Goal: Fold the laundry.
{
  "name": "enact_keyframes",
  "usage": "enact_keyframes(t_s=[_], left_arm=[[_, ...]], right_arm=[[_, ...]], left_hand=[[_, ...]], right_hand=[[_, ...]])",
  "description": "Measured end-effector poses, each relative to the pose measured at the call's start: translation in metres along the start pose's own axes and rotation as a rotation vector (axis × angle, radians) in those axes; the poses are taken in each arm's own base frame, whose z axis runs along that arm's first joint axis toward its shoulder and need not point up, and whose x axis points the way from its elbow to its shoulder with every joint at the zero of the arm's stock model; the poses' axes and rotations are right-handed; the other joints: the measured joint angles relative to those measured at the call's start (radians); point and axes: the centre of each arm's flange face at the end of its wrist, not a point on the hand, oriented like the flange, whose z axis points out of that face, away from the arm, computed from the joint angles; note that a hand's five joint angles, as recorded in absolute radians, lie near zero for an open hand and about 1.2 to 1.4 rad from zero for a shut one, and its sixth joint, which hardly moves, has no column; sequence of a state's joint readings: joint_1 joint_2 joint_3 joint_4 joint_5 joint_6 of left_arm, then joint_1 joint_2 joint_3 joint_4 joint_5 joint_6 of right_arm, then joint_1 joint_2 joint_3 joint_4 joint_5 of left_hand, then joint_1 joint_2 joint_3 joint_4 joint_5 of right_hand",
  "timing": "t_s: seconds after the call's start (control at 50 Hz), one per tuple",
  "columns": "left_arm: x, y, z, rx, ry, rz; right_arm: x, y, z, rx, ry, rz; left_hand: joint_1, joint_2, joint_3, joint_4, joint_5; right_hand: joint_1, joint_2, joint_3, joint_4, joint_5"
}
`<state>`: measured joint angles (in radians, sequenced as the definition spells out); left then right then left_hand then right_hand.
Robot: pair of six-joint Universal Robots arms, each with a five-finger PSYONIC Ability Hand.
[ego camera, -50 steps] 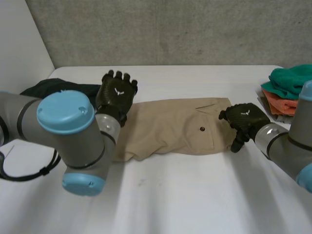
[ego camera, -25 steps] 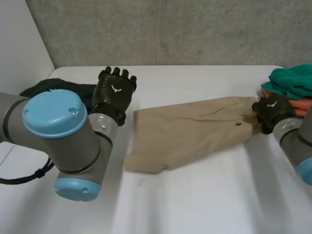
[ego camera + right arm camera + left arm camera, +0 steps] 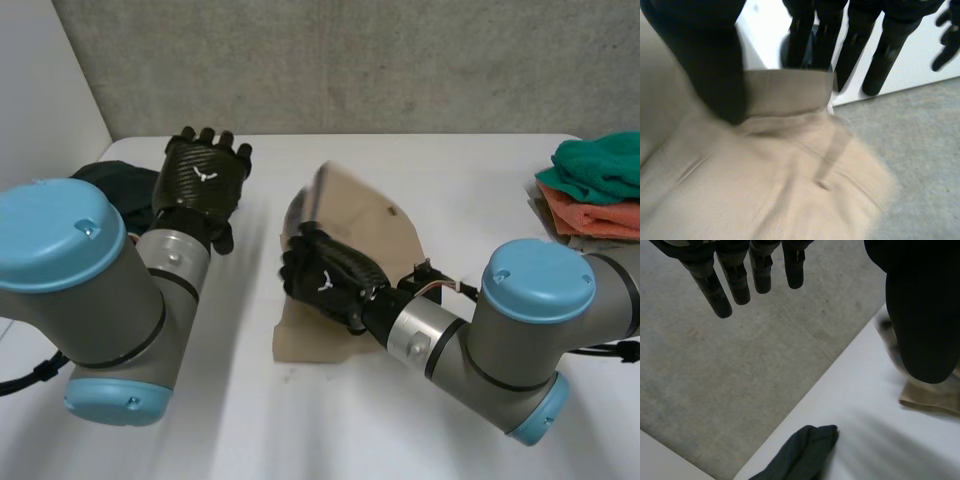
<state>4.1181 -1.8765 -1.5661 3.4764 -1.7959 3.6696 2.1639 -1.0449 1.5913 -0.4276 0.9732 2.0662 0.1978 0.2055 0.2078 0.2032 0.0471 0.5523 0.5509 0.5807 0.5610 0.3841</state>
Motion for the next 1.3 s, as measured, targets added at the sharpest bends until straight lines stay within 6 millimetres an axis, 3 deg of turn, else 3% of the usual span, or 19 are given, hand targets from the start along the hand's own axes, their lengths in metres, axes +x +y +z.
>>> enact_keyframes(t_s=[0.02, 0.08, 0.16, 0.18, 0.26, 0.32, 0.42, 0.56, 0.68, 0.84, 1.0, 1.18, 1.3], left_arm=[[-0.002, -0.001, 0.002, 0.003, -0.008, -0.004], [-0.007, -0.004, 0.006, 0.016, -0.026, -0.011], [-0.012, -0.013, 0.013, 0.048, -0.048, -0.026], [-0.014, -0.019, 0.017, 0.067, -0.056, -0.039], [-0.013, -0.031, 0.025, 0.109, -0.06, -0.076], [0.0, -0.04, 0.032, 0.146, -0.023, -0.106], [0.05, -0.047, 0.037, 0.197, 0.135, -0.134], [0.11, -0.026, 0.043, 0.155, 0.299, -0.12], [0.132, 0.005, 0.051, 0.014, 0.331, -0.087], [0.125, 0.033, 0.043, -0.198, 0.279, -0.031], [0.113, 0.042, 0.027, -0.309, 0.252, 0.027], [0.115, 0.058, 0.02, -0.369, 0.275, 0.08], [0.115, 0.062, 0.022, -0.373, 0.28, 0.098]], right_arm=[[0.001, -0.002, -0.001, 0.004, -0.003, 0.019], [0.015, -0.006, -0.005, 0.009, 0.027, 0.093], [0.048, -0.012, -0.014, 0.024, 0.109, 0.276], [0.064, -0.012, -0.018, 0.032, 0.152, 0.384], [0.102, -0.003, -0.03, 0.044, 0.272, 0.639], [0.128, 0.015, -0.042, 0.02, 0.379, 0.791], [0.151, 0.057, -0.063, -0.126, 0.531, 0.965], [0.142, 0.098, -0.062, -0.331, 0.521, 1.093], [0.128, 0.115, -0.047, -0.386, 0.424, 1.158], [0.105, 0.124, -0.022, -0.405, 0.269, 1.238], [0.074, 0.116, -0.002, -0.466, 0.15, 1.213], [0.052, 0.119, 0.001, -0.573, 0.121, 1.043], [0.048, 0.122, -0.002, -0.622, 0.115, 0.93]], left_hand=[[0.0, 0.0, 0.0, 0.0, 0.0], [0.0, 0.0, 0.0, 0.0, 0.0], [0.0, 0.0, 0.0, 0.0, 0.0], [0.0, 0.0, 0.0, 0.0, 0.0], [0.0, 0.0, 0.0, 0.0, 0.0], [0.0, 0.0, 0.0, 0.0, 0.0], [0.0, 0.0, 0.0, 0.0, 0.0], [0.0, 0.0, 0.0, 0.0, 0.0], [0.0, 0.0, 0.0, 0.0, 0.0], [0.0, 0.0, 0.0, 0.0, 0.0], [0.0, 0.0, 0.0, 0.0, 0.0], [-0.004, 0.0, 0.0, 0.0, 0.0], [-0.018, -0.006, -0.004, 0.0, 0.0]], right_hand=[[-0.16, -0.152, -0.154, -0.155, -0.155], [-0.307, -0.31, -0.333, -0.322, -0.314], [-0.324, -0.341, -0.368, -0.357, -0.334], [-0.324, -0.341, -0.368, -0.357, -0.334], [-0.324, -0.341, -0.368, -0.357, -0.334], [-0.324, -0.341, -0.368, -0.357, -0.334], [-0.324, -0.341, -0.368, -0.357, -0.335], [-0.324, -0.341, -0.368, -0.357, -0.335], [-0.324, -0.341, -0.368, -0.357, -0.335], [-0.324, -0.341, -0.368, -0.357, -0.335], [-0.324, -0.346, -0.373, -0.357, -0.335], [-0.324, -0.367, -0.382, -0.357, -0.335], [-0.365, -0.381, -0.387, -0.357, -0.335]])
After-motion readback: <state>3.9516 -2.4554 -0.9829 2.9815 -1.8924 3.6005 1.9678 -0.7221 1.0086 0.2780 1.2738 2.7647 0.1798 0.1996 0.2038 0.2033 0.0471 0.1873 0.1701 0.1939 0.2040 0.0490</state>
